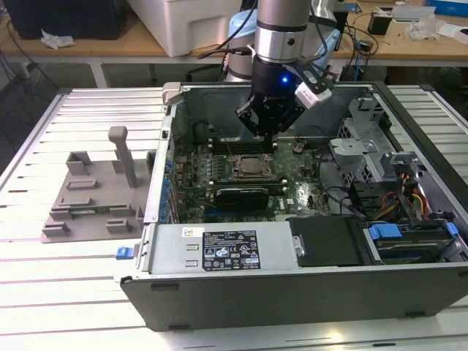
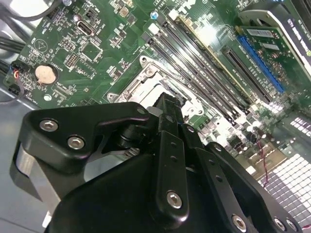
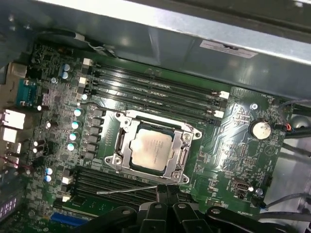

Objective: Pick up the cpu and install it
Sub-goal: 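Install the first cpu locking lever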

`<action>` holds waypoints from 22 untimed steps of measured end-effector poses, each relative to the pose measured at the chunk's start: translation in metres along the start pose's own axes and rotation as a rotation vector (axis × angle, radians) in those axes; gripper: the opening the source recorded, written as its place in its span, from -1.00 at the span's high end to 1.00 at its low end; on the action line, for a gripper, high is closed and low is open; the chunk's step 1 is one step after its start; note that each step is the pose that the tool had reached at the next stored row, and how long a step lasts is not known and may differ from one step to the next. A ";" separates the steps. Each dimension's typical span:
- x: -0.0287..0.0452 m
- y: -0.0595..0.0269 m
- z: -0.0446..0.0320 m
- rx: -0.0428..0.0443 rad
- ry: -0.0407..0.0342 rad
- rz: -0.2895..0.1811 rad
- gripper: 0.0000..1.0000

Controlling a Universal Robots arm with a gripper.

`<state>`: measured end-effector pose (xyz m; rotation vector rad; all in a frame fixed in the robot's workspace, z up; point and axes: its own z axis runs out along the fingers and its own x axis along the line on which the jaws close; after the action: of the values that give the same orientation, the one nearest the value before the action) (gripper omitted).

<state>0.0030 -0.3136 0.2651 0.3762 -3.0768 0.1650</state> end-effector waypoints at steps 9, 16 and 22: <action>0.0000 0.0000 0.0000 0.0034 -0.0071 -0.070 0.79; 0.0000 0.0000 0.0000 0.0065 -0.0133 -0.130 0.79; 0.0000 0.0000 0.0000 0.0087 -0.0176 -0.173 0.79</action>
<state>0.0029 -0.3136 0.2651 0.6447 -3.0412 0.1699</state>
